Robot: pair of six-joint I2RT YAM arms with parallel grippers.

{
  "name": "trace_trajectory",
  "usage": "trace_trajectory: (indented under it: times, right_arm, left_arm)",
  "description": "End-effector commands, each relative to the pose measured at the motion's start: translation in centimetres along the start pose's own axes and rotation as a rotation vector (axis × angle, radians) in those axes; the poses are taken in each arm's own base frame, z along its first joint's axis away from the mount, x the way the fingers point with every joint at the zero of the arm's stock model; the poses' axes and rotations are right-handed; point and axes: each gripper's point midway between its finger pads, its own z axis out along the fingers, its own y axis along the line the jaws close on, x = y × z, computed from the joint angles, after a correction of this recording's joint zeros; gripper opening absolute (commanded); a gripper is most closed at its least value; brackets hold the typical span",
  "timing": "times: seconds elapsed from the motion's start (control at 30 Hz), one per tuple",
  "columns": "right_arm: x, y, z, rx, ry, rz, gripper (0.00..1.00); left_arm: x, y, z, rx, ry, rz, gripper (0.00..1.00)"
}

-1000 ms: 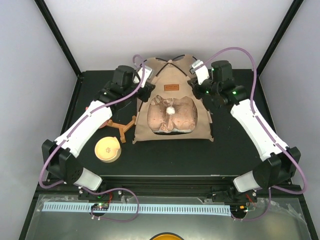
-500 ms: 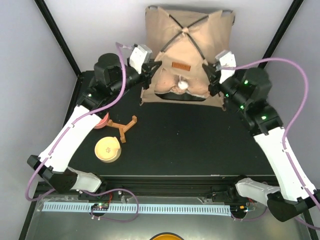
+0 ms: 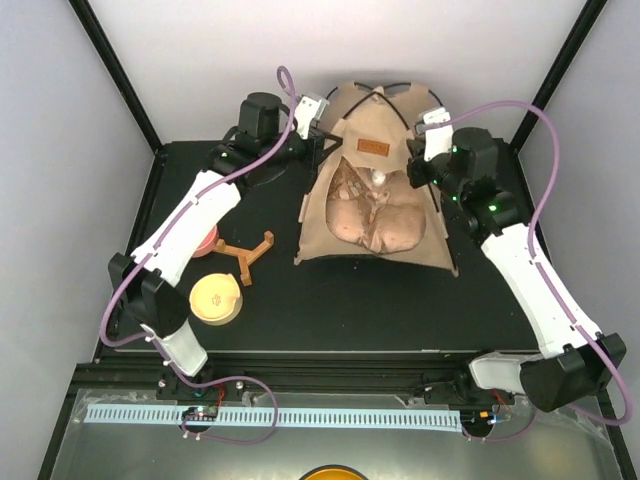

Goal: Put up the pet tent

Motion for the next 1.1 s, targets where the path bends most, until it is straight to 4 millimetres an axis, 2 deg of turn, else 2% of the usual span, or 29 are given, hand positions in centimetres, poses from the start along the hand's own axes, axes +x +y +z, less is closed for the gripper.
trace_trajectory:
  times: [0.0, 0.07, 0.17, 0.2, 0.23, 0.27, 0.3, 0.33, 0.37, 0.4, 0.47, 0.57, 0.67, 0.73, 0.83, 0.93, 1.0, 1.07]
  right_arm:
    - [-4.5, -3.8, -1.9, 0.13, -0.133, 0.004, 0.01]
    - [-4.4, -5.7, -1.5, 0.159, -0.138, 0.023, 0.01]
    - [-4.3, -7.8, -1.1, 0.182, -0.142, 0.042, 0.01]
    - [-4.0, -8.5, -0.7, 0.189, -0.132, 0.05, 0.01]
    - [-3.5, -9.2, -0.4, 0.205, -0.116, 0.059, 0.02]
    - [-2.8, -9.5, 0.0, 0.211, -0.097, 0.063, 0.12]
    - [-2.1, -9.6, 0.5, 0.209, -0.081, 0.06, 0.44]
    - [-1.3, -9.7, 0.8, 0.218, -0.063, 0.064, 0.76]
    - [-0.6, -9.7, 0.8, 0.22, -0.045, 0.071, 0.87]
    - [-0.2, -9.5, 0.5, 0.215, -0.039, 0.068, 0.89]
    - [-0.1, -8.4, -0.6, 0.171, -0.051, 0.058, 0.89]
    - [-1.3, -6.6, -3.7, 0.133, -0.104, 0.074, 0.86]
    - [-2.0, -3.9, -5.7, 0.073, -0.139, 0.088, 0.85]
    - [-2.0, -1.8, -6.5, 0.021, -0.144, 0.108, 0.85]
    - [-1.6, 1.9, -7.4, -0.071, -0.14, 0.15, 0.87]
    - [-0.3, 5.6, -8.3, -0.222, -0.142, 0.187, 0.88]
    - [1.1, 7.6, -8.8, -0.339, -0.168, 0.232, 0.88]
    - [2.7, 8.6, -9.2, -0.404, -0.196, 0.274, 0.88]
  left_arm:
    - [-2.8, -2.6, -0.2, 0.06, -0.083, -0.018, 0.02]
    - [-2.0, -2.5, 1.6, 0.072, -0.067, -0.017, 0.02]
    - [-2.9, -2.3, 2.9, 0.063, -0.123, 0.01, 0.02]
    - [-3.3, -2.0, 3.3, 0.053, -0.15, 0.02, 0.04]
    - [-3.0, -1.5, 3.9, 0.05, -0.148, 0.017, 0.15]
    - [-2.3, -1.1, 4.6, 0.049, -0.127, 0.012, 0.32]
    - [-1.5, -0.5, 5.3, 0.037, -0.095, 0.001, 0.56]
    - [-0.7, 0.0, 5.4, 0.009, -0.059, -0.016, 0.74]
    - [0.0, 0.4, 5.0, -0.027, -0.027, -0.028, 0.88]
    - [0.1, 0.3, 3.5, -0.068, -0.03, -0.022, 0.98]
    - [0.7, 0.1, 0.2, -0.143, -0.053, -0.004, 0.99]
    - [2.4, -0.1, -5.8, -0.257, -0.079, -0.019, 0.99]
    - [6.2, 0.2, -11.1, -0.379, -0.027, -0.092, 0.99]
    - [9.7, 1.0, -13.6, -0.46, 0.039, -0.146, 0.99]
    - [15.2, 0.7, -15.8, -0.481, 0.155, -0.221, 0.99]
    - [20.1, 1.0, -16.9, -0.504, 0.225, -0.297, 0.98]
    - [23.2, 1.9, -17.7, -0.564, 0.255, -0.363, 0.92]
    - [25.8, 2.7, -18.1, -0.622, 0.276, -0.434, 0.84]
